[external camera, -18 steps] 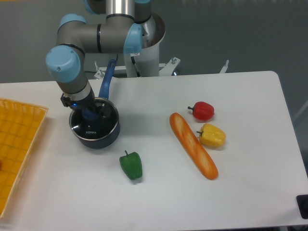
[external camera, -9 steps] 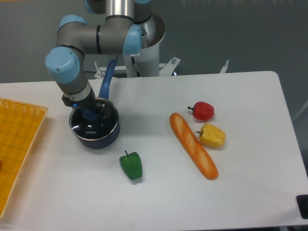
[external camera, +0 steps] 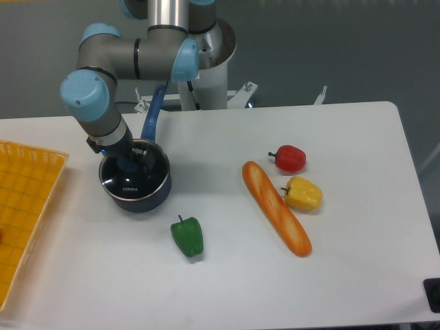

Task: Open the lid
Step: 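Close the gripper on the blue knob of the glass lid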

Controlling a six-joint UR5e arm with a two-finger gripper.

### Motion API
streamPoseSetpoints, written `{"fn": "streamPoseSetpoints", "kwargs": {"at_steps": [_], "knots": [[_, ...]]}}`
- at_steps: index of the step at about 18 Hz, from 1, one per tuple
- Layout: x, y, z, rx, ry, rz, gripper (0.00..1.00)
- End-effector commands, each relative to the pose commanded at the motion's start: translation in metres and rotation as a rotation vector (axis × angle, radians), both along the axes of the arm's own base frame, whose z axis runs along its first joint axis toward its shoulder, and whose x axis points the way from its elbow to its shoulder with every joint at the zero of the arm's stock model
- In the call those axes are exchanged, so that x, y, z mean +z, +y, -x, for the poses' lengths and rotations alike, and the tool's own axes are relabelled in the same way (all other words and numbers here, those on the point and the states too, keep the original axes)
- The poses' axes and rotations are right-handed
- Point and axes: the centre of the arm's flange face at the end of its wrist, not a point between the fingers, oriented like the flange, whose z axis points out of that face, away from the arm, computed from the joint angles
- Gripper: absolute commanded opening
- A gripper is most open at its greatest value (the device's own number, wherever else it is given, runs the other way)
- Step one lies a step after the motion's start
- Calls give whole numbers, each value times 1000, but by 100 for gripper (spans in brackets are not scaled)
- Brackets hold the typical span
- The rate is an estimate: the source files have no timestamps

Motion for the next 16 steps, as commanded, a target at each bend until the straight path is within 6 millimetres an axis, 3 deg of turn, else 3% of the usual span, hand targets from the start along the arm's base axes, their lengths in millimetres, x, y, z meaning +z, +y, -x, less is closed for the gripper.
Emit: {"fn": "streamPoseSetpoints", "kwargs": {"at_steps": [16], "knots": [[2, 1, 0, -6, -6, -3, 58]]}}
